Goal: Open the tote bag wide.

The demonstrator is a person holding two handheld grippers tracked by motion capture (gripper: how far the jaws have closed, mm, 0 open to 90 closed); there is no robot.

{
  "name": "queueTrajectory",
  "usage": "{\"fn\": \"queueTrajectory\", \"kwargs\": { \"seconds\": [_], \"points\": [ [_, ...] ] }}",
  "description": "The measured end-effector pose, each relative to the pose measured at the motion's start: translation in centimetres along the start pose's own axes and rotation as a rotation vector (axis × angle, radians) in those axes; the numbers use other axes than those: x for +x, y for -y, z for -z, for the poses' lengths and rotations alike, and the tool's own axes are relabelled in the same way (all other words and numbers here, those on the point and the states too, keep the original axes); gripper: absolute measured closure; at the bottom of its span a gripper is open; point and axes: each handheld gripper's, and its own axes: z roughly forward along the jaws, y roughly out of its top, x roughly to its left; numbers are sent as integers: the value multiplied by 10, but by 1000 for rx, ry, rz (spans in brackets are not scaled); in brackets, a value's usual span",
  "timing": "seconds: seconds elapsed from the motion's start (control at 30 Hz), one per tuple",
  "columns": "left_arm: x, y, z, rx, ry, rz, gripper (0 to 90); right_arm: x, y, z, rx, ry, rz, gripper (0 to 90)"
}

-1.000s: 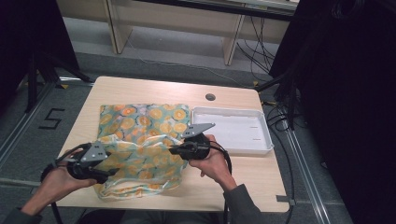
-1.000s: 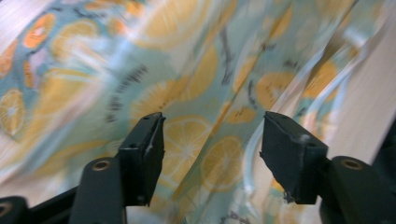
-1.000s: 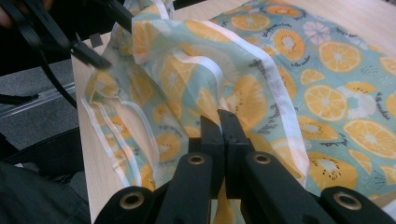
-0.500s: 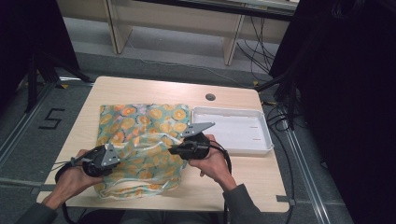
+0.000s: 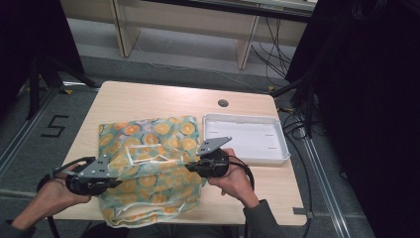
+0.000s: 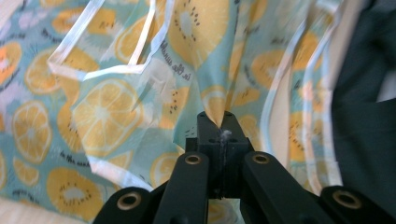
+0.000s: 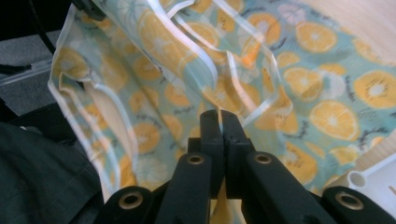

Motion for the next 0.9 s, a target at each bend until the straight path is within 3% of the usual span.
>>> {"fn": "queueTrajectory", "kwargs": {
  "seconds": [0.1, 0.17, 0.27, 0.33, 0.43, 0.57, 0.63, 0.7, 0.77, 0.87, 0.9],
  "points": [
    [8, -6, 13, -18, 17, 7, 893, 0, -9, 6, -25, -1, 8, 900],
    [17, -10, 16, -32, 14, 37, 893, -2, -11, 7, -26, 8, 10, 900],
    [34, -14, 14, -39, -12, 83, 893, -12, -20, -3, -41, 80, 30, 900],
    [47, -16, 11, -49, -34, 110, 892, -18, -24, -11, -19, 118, 23, 900],
    [66, -17, 3, -27, -105, 145, 893, -28, -31, -31, -3, 199, 45, 900],
    [88, -14, -9, -4, -155, 196, 893, -37, -39, -55, 25, 256, 73, 900],
    [96, -9, -14, -2, -156, 233, 893, -40, -42, -67, 32, 280, 90, 900],
    [103, -3, -19, 19, -160, 236, 892, -43, -43, -76, 60, 302, 114, 881],
    [109, 4, -24, 61, -138, 244, 893, -46, -40, -90, 84, 320, 131, 866],
    [112, 18, -36, 90, -123, 264, 893, -49, -30, -103, 156, 293, 115, 830],
    [112, 21, -40, 87, -117, 289, 893, -50, -26, -107, 173, 313, 133, 814]
  ]
}}
